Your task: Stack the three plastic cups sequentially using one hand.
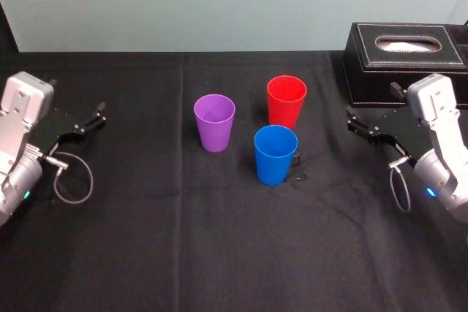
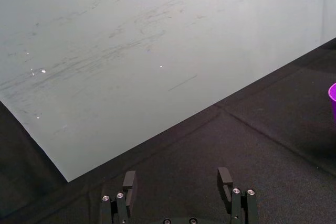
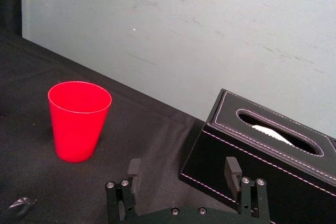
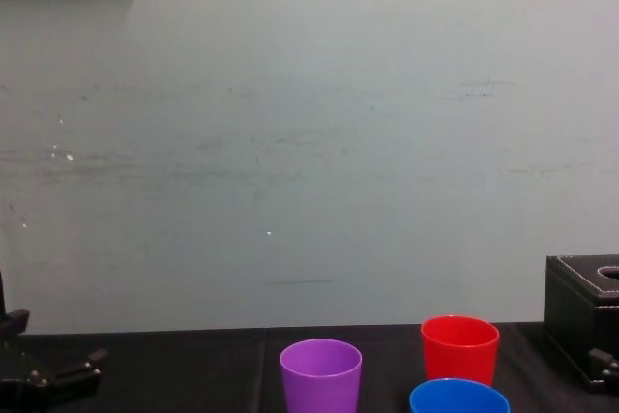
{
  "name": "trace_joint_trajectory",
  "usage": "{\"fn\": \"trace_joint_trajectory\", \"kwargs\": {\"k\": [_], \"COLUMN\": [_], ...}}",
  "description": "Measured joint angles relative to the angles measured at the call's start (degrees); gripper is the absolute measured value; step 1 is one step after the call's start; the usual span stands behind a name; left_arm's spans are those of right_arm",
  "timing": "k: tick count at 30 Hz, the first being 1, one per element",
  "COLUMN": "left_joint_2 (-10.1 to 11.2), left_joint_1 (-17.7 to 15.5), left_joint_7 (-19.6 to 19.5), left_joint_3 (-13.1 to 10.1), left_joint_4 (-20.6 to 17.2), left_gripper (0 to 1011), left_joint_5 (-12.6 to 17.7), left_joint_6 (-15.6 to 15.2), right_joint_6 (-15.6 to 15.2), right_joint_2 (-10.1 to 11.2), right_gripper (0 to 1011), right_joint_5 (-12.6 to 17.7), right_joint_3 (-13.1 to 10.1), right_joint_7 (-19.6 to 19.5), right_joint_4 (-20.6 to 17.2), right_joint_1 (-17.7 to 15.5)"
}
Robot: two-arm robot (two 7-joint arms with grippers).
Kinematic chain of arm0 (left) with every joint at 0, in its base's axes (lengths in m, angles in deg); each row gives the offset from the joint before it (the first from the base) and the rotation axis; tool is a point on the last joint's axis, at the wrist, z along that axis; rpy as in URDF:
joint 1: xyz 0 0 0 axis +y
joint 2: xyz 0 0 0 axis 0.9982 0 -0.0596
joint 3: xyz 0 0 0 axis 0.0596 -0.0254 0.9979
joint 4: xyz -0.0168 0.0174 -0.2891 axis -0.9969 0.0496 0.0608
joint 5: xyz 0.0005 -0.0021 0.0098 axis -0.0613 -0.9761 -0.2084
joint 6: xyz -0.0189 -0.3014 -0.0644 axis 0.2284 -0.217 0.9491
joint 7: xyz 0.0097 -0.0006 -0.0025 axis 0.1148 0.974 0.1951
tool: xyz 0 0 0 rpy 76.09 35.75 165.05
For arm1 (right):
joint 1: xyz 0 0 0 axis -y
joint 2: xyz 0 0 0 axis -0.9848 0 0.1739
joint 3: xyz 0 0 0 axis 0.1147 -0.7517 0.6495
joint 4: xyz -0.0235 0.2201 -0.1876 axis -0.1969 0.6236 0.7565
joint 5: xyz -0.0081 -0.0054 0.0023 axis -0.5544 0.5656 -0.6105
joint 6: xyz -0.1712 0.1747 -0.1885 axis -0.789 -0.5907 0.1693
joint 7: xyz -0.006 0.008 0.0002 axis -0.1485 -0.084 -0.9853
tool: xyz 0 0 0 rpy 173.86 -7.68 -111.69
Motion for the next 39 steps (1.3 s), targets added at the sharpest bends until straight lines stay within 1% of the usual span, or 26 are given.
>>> {"fn": "trace_joint_trajectory", "kwargs": {"k": [39], "left_joint_2": [0.0], "left_joint_1": [0.0], "left_joint_7": [0.0], "left_joint_3": [0.0], "left_joint_4": [0.0], "left_gripper": [1005], "left_joint_5": [0.0], "left_joint_6": [0.0], "right_joint_6": [0.0], "right_joint_2": [0.0], "right_gripper": [1004], "right_joint_5": [0.0], "right_joint_3": [0.0], "right_joint_7": [0.0], "right_joint_4": [0.0], "right_joint_1": [0.0]}}
